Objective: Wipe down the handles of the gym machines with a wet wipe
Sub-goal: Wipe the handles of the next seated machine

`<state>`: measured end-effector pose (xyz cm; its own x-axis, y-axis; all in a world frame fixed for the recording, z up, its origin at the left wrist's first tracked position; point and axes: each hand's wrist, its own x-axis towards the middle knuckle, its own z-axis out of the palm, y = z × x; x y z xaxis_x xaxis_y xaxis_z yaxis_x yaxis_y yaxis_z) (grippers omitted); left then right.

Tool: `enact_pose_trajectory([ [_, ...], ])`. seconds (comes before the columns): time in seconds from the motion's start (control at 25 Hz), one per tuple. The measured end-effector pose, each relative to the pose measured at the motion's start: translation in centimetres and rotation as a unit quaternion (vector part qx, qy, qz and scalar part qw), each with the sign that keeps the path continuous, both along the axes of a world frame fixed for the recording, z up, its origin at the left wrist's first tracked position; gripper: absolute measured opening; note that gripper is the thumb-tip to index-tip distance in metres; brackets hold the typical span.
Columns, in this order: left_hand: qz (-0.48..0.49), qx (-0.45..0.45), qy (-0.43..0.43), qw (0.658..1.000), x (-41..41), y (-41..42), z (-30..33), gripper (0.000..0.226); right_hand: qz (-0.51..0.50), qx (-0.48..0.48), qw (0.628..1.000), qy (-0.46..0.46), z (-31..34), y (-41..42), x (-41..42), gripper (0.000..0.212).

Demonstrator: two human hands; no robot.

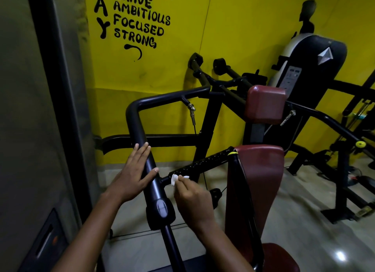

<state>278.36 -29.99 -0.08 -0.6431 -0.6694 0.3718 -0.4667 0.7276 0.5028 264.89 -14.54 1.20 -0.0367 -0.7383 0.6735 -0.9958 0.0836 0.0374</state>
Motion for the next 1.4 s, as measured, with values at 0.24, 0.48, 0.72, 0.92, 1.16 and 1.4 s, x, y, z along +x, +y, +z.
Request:
enact_pose_trajectory([
  [0.24,0.023,0.022,-0.027,0.999,0.5,1.5,1.6,0.076,-0.002,0.026,0.995,-0.099,4.8,-0.7,-1.2,0.018],
  [0.48,0.063,0.043,0.008,0.997,3.1,9.5,5.2,0.052,0.114,0.031,0.936,-0.330,8.0,2.1,-1.6,0.013],
  [0.72,0.130,0.096,0.062,0.985,7.6,21.5,6.8,0.055,0.158,0.046,0.891,-0.423,8.7,10.6,0.0,0.018],
  [0.92,0.183,0.069,0.036,0.980,14.1,30.0,9.0,0.060,0.205,0.087,0.878,-0.425,9.7,15.5,5.7,0.018],
  [1.16,0.258,0.100,0.078,0.958,25.9,40.0,9.1,0.051,0.316,0.151,0.867,-0.356,11.0,21.7,17.8,0.016],
  [1.4,0.397,0.091,0.075,0.910,42.8,51.9,9.2,0.054,0.463,0.246,0.802,-0.285,11.0,27.6,34.1,0.030],
])
